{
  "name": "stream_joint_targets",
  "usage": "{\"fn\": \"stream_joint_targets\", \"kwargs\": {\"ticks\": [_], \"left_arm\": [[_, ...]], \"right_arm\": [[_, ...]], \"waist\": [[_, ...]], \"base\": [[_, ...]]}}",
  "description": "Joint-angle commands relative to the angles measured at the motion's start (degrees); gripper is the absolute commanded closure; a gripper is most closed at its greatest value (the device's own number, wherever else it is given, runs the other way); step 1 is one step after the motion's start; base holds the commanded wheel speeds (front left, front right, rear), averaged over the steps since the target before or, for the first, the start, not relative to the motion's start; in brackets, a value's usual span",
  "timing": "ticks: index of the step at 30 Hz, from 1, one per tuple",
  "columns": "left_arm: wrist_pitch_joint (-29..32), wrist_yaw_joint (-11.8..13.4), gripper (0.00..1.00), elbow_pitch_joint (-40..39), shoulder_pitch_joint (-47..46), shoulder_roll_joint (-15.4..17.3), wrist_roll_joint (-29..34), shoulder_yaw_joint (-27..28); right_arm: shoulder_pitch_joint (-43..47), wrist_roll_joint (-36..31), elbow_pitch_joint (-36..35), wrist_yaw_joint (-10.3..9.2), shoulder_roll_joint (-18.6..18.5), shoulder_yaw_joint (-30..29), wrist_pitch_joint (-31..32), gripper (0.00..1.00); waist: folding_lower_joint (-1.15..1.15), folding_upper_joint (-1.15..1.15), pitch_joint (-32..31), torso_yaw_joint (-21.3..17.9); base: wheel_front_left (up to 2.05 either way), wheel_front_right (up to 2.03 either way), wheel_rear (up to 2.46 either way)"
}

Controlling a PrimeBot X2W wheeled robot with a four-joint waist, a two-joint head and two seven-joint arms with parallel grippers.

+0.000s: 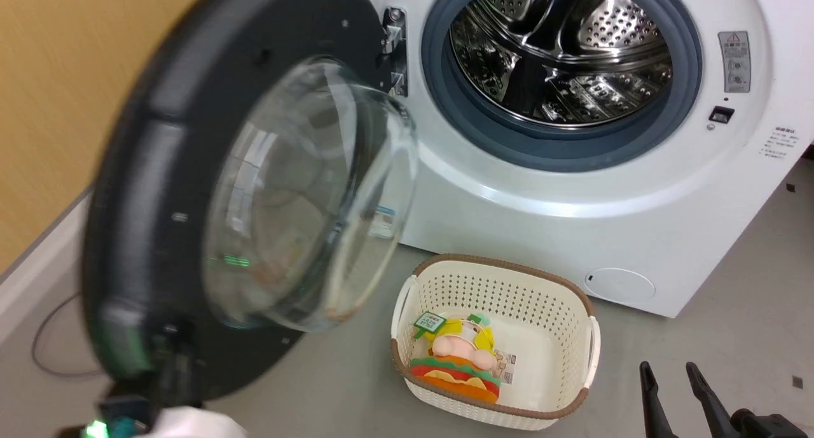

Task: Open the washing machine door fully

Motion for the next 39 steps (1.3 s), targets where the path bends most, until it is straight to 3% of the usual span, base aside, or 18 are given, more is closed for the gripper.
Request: {"fn": "stream_joint_targets", "kwargs": {"ticks": [1, 10, 15, 21, 27, 34, 35, 36, 38, 39], "left_arm": [[-0.4, 0.2, 1.0, 0.6, -1.7, 0.8, -0.7, 1.3], [-0.9, -3.0, 1.0, 11.9, -9.9, 5.9, -6.1, 8.7], [-1.4, -6.1, 1.0, 20.6, -15.3, 8.4, -7.8, 11.0], [-1.7, -8.6, 1.0, 29.4, -20.0, 10.2, -7.0, 12.5], [-1.7, -9.6, 1.0, 29.8, -20.0, 9.2, -4.4, 15.2], [-1.8, -9.3, 1.0, 20.3, -11.1, 3.0, -0.7, 17.6], [-1.8, -9.3, 0.87, 18.6, -9.6, 1.9, -0.3, 17.8], [-1.8, -9.1, 0.66, 16.9, -8.1, 0.7, 0.3, 17.9], [-1.8, -8.9, 0.07, 13.3, -4.8, -2.1, 1.2, 17.6], [-1.8, -8.7, 0.0, 11.7, -3.4, -3.3, 1.9, 17.5]], "right_arm": [[-1.1, 0.2, 0.1, 0.03, 0.2, -0.1, -0.3, 0.0], [-2.5, -0.6, 0.1, 0.03, 0.2, -0.7, -0.3, 0.0], [-3.2, -0.9, 0.3, 0.03, 0.2, -0.9, -0.3, 0.0], [-3.6, -1.1, 0.6, 0.03, 0.2, -1.0, -0.3, 0.0], [-3.1, -0.9, 1.2, 0.03, 0.2, -1.0, -0.3, 0.0], [-1.8, 0.4, 1.8, 0.03, 0.2, -0.6, -0.3, 0.0], [-1.7, 0.5, 1.7, 0.03, 0.2, -0.6, -0.3, 0.0], [-1.6, 0.6, 1.7, 0.03, 0.2, -0.6, -0.3, 0.0], [-1.5, 0.7, 1.5, 0.03, 0.2, -0.4, -0.3, 0.0], [-1.5, 0.7, 1.4, 0.03, 0.2, -0.4, -0.3, 0.0]], "waist": [[0.0, 0.0, 0.3, -0.3], [0.0, 0.0, 2.8, -1.7], [0.0, 0.0, 3.5, -2.3], [0.0, 0.0, 3.6, -3.0], [0.0, 0.0, 2.4, -3.4], [0.0, 0.0, -0.5, -3.0], [0.0, 0.0, -0.8, -2.8], [0.0, 0.0, -1.0, -2.7], [0.0, 0.0, -1.2, -2.5], [0.0, 0.0, -1.3, -2.4]], "base": [[0.0, 0.0, 0.0], [0.0, 0.0, 0.0], [0.0, 0.0, 0.0], [0.0, 0.0, 0.0], [0.0, 0.0, 0.0], [0.0, 0.0, 0.0], [0.0, 0.0, 0.0], [0.0, 0.0, 0.0], [0.0, 0.0, 0.0], [0.0, 0.0, 0.0]]}}
